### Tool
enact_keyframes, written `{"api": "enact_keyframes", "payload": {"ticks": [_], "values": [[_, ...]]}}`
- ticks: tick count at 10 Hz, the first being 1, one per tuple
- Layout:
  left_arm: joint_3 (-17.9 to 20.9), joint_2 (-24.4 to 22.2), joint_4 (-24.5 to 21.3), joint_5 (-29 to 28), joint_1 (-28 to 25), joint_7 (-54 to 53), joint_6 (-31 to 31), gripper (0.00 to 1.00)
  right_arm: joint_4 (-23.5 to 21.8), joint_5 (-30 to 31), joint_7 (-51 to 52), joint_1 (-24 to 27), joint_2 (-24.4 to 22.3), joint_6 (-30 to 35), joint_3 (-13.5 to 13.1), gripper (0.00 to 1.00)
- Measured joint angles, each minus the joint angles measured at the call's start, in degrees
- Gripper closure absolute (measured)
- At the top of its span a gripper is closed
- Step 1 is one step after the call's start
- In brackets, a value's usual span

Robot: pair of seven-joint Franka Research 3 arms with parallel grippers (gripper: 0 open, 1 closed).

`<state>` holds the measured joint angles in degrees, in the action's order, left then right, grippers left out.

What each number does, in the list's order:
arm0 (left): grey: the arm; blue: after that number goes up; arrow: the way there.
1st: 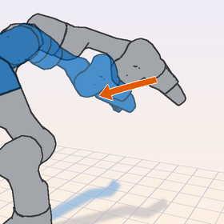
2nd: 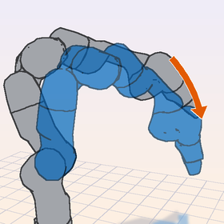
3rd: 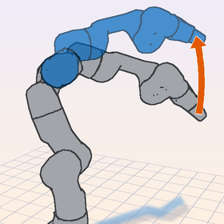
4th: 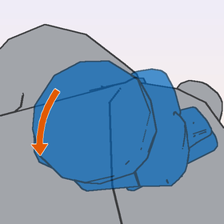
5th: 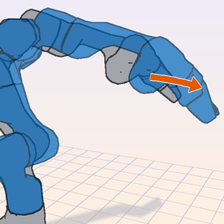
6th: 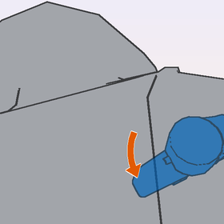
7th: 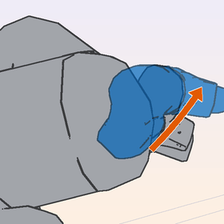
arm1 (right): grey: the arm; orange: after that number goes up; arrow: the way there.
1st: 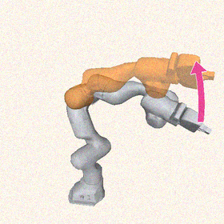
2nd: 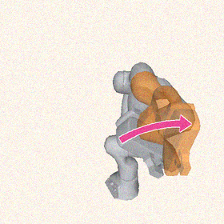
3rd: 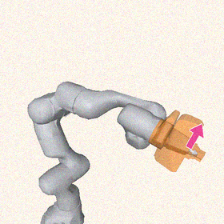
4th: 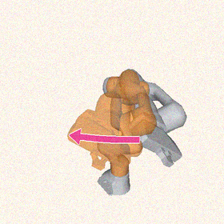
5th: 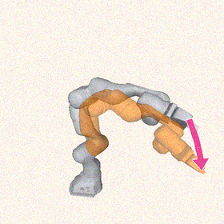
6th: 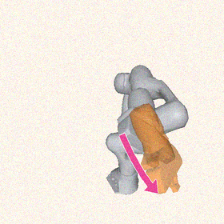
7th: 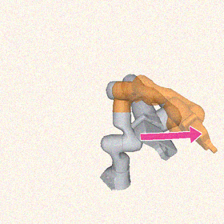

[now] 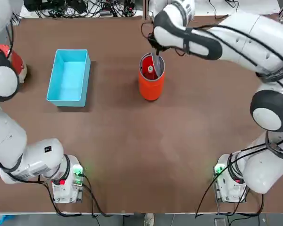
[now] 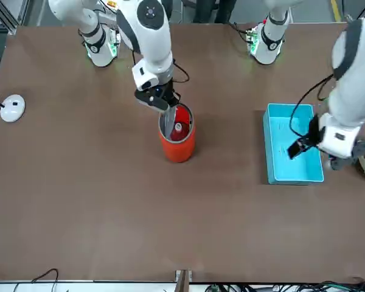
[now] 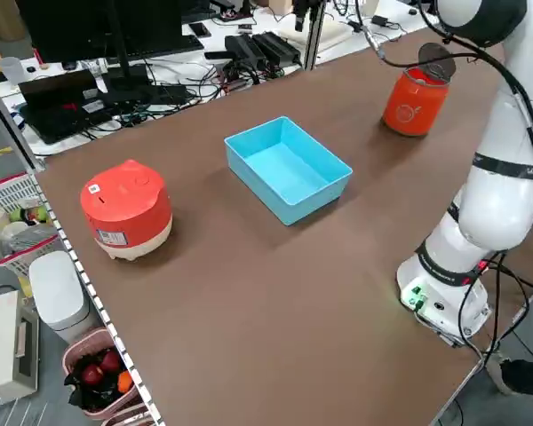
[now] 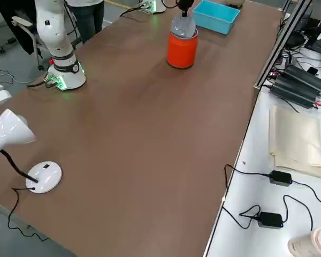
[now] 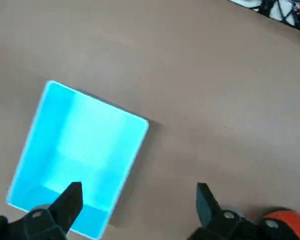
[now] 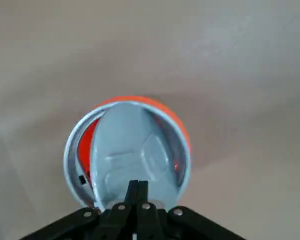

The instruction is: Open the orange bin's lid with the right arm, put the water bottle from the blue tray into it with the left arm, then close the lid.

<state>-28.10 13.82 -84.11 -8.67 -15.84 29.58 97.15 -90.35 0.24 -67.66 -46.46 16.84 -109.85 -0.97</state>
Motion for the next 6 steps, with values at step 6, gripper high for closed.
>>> {"api": "enact_keyframes", "payload": {"ticks": [6], "values": [[19.1,-6.2,0.0,7.5,11.5,-22.4,-7.9,0.0,-0.6,0.4,-2.9,0.0,5.9,-9.6,-0.5,0.99]]}}
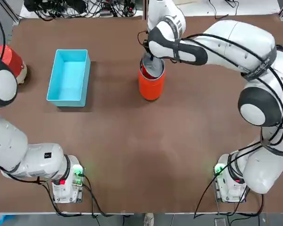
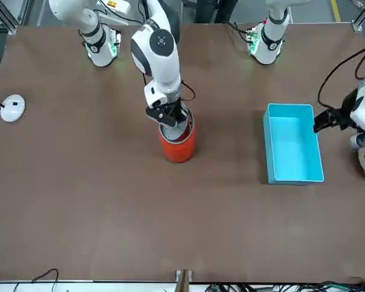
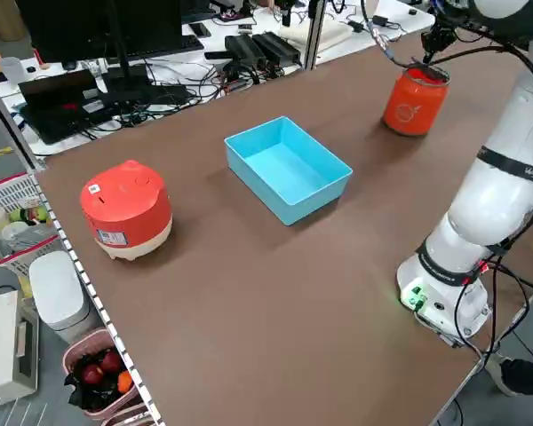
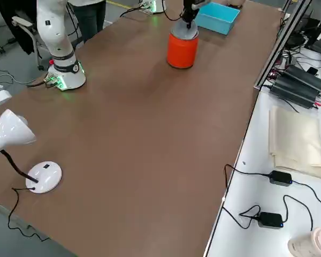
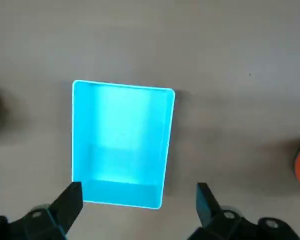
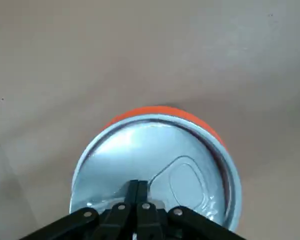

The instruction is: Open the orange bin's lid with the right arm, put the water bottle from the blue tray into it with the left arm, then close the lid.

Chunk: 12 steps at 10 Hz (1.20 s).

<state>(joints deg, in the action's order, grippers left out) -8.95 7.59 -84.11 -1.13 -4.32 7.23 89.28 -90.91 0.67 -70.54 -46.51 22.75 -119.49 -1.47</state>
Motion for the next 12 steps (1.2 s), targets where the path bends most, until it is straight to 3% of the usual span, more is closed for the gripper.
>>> {"api": "enact_keyframes", "payload": {"ticks": [8,12], "values": [[0.1,0.0,-0.2,0.0,1.7,-0.7,0.0,0.0,0.4,4.2,-3.4,-0.5,2.9,-2.9,0.1,0.99],[0.1,0.0,0.1,0.0,1.7,-0.7,0.1,0.0,3.7,4.2,-3.3,-0.5,3.1,3.1,0.1,0.99]]}}
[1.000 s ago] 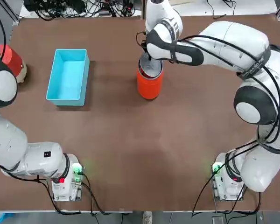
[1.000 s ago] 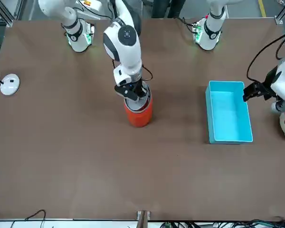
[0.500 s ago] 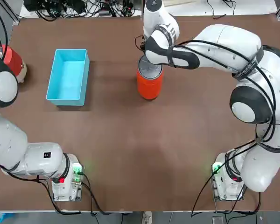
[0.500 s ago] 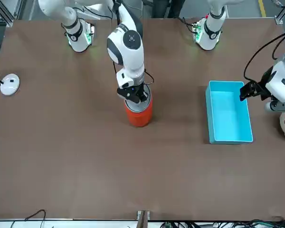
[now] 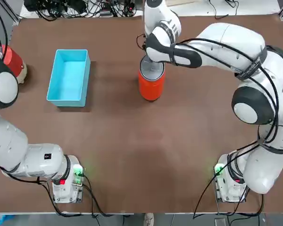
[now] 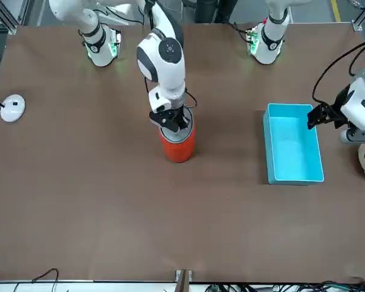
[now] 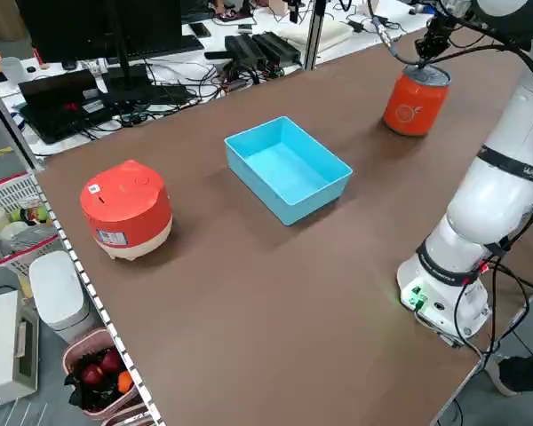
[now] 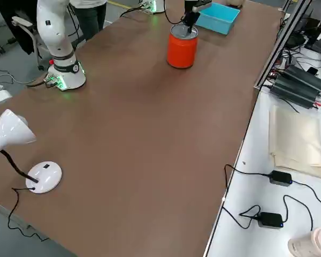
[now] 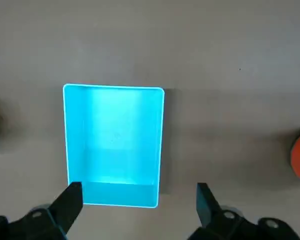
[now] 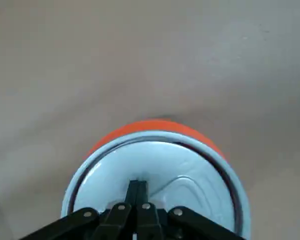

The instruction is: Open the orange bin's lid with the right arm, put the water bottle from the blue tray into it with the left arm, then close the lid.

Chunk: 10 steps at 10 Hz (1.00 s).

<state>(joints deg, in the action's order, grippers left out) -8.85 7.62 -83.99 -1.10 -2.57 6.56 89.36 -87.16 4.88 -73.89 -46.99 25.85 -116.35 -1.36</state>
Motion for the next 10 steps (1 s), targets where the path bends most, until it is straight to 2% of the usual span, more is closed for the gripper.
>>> {"api": "enact_keyframes", "payload": {"ticks": [3,5,10], "values": [[0.1,0.0,0.3,0.0,-0.2,0.0,0.2,0.0,2.2,0.0,0.7,0.2,-0.2,3.0,-0.1,0.99],[0.1,0.0,0.3,0.0,-0.2,0.0,0.3,0.0,3.0,-1.2,5.3,2.6,-1.9,6.7,-0.3,0.99],[0.2,0.0,0.4,0.0,-0.3,0.0,0.5,0.0,3.8,-4.0,28.5,18.9,-14.4,23.4,-1.0,0.99]]}}
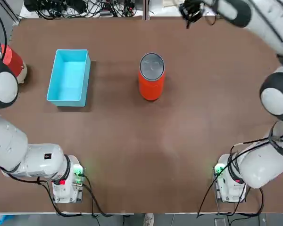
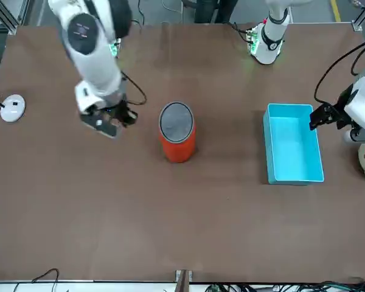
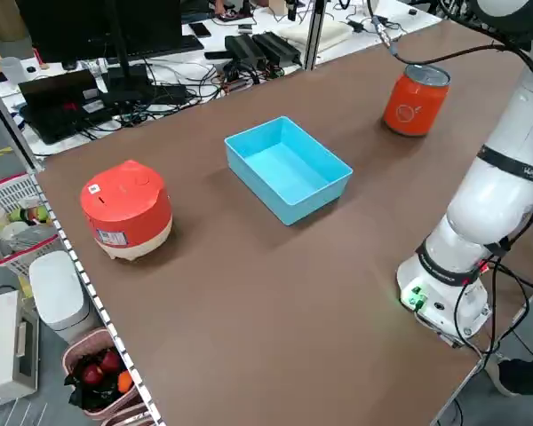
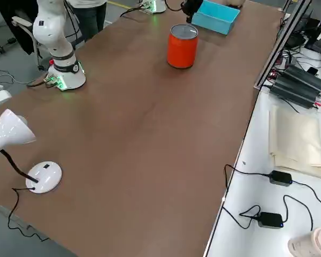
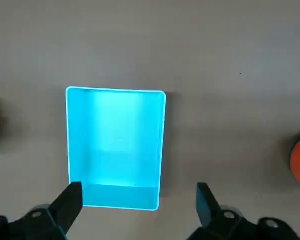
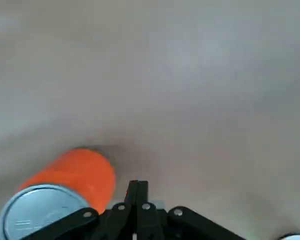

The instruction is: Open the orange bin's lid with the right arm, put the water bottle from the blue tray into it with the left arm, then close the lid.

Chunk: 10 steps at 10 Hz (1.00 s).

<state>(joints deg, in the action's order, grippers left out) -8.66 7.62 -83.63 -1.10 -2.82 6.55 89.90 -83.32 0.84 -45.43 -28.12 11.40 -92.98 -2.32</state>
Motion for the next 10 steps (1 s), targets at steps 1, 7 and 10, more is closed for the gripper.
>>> {"api": "enact_keyframes", "payload": {"ticks": [1,7,10], "values": [[0.0,0.0,0.0,0.0,0.0,0.0,0.1,0.0,0.0,0.0,5.1,3.4,-1.7,2.0,-0.1,0.99],[0.0,0.0,0.0,0.0,0.0,0.0,1.3,0.0,-0.5,-0.1,34.7,22.8,-7.0,7.4,-0.3,0.96],[0.0,0.0,0.0,0.0,0.0,0.0,1.4,0.0,-0.5,0.0,36.0,24.0,-7.4,6.8,-0.3,0.84]]}}
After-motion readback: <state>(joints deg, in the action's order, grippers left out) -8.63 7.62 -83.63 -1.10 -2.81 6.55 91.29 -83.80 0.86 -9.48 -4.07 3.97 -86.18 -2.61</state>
